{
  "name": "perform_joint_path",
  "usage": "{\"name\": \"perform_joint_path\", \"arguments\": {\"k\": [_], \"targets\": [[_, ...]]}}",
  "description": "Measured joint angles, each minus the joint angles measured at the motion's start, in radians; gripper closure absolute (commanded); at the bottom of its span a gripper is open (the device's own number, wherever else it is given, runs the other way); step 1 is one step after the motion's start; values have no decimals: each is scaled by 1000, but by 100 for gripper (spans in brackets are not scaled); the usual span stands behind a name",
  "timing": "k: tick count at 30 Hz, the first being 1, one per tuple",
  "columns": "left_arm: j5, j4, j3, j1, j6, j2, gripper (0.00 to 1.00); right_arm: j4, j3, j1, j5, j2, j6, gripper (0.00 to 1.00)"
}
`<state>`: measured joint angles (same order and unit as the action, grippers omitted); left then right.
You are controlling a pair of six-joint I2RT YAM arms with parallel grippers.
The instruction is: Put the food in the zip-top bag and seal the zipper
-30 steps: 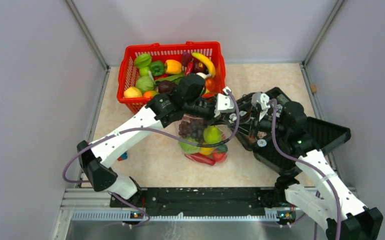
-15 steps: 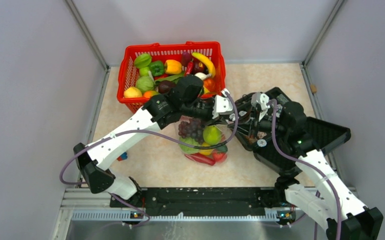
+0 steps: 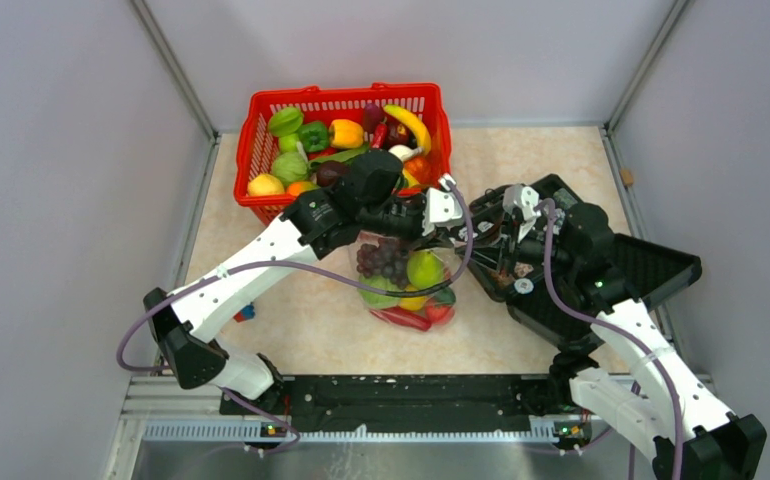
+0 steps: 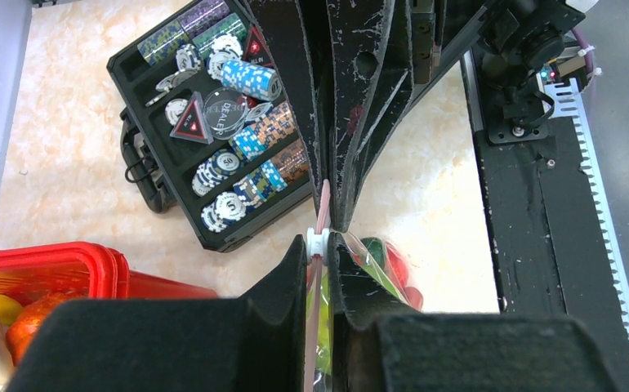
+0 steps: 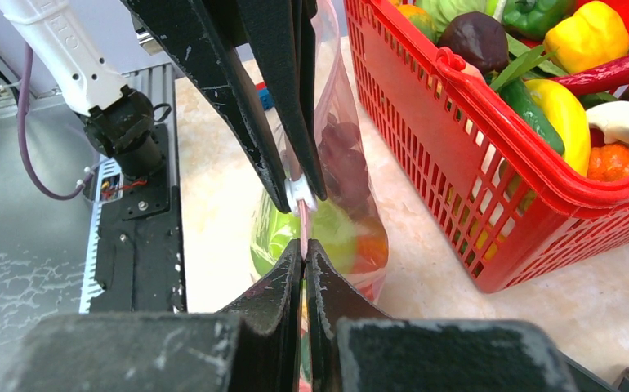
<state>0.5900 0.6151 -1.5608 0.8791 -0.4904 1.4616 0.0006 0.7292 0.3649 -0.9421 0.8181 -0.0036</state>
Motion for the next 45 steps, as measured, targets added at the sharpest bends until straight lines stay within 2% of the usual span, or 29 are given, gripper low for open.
{"name": "perform_joint_path", "arguments": {"k": [5,9,25,28,30,35,45], "targets": [[0,-4,0,-1,10,0,100,10,0,0,3,0,20,70],[0,-10,4,-2,14,-4,100,18,0,0,6,0,37,56],[22,-17,14,-2,19,-24,100,78,0,34,22,39,66,52],[23,-18,14,-2,21,-25,100,84,0,40,29,50,68,58],[23,-19,14,-2,21,-24,100,89,0,43,33,55,72,75],[19,-25,15,-2,22,-25,100,106,0,51,35,55,92,100],[-6,-40,22,-5,22,-28,100,100,-7,54,74,27,98,100]]}}
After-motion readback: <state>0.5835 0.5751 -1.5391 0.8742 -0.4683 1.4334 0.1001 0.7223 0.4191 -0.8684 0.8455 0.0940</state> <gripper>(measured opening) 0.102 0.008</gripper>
